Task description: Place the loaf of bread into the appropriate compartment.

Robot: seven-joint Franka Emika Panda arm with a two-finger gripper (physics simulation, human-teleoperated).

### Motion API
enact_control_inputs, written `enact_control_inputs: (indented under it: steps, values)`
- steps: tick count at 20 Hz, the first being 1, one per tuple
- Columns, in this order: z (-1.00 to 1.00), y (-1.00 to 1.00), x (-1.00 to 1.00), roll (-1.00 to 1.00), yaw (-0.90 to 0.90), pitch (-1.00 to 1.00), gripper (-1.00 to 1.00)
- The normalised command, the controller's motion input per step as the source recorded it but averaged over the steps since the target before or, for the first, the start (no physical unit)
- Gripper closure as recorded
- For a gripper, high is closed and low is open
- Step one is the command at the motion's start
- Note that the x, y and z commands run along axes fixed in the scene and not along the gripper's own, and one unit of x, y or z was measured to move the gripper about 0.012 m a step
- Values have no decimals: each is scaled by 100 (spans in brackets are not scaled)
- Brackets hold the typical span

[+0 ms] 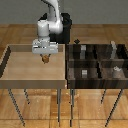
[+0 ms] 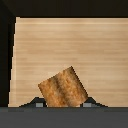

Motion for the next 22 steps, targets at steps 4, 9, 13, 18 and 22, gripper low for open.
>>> enact_control_inputs:
  steps: [4, 9, 13, 18, 22]
  values:
    - [100, 0, 0, 0, 0, 0, 100]
    - [80, 20, 0, 0, 0, 0, 100]
    - [0, 75, 0, 0, 0, 0, 100]
    - [0, 100, 0, 0, 0, 0, 100]
    - [0, 100, 0, 0, 0, 0, 100]
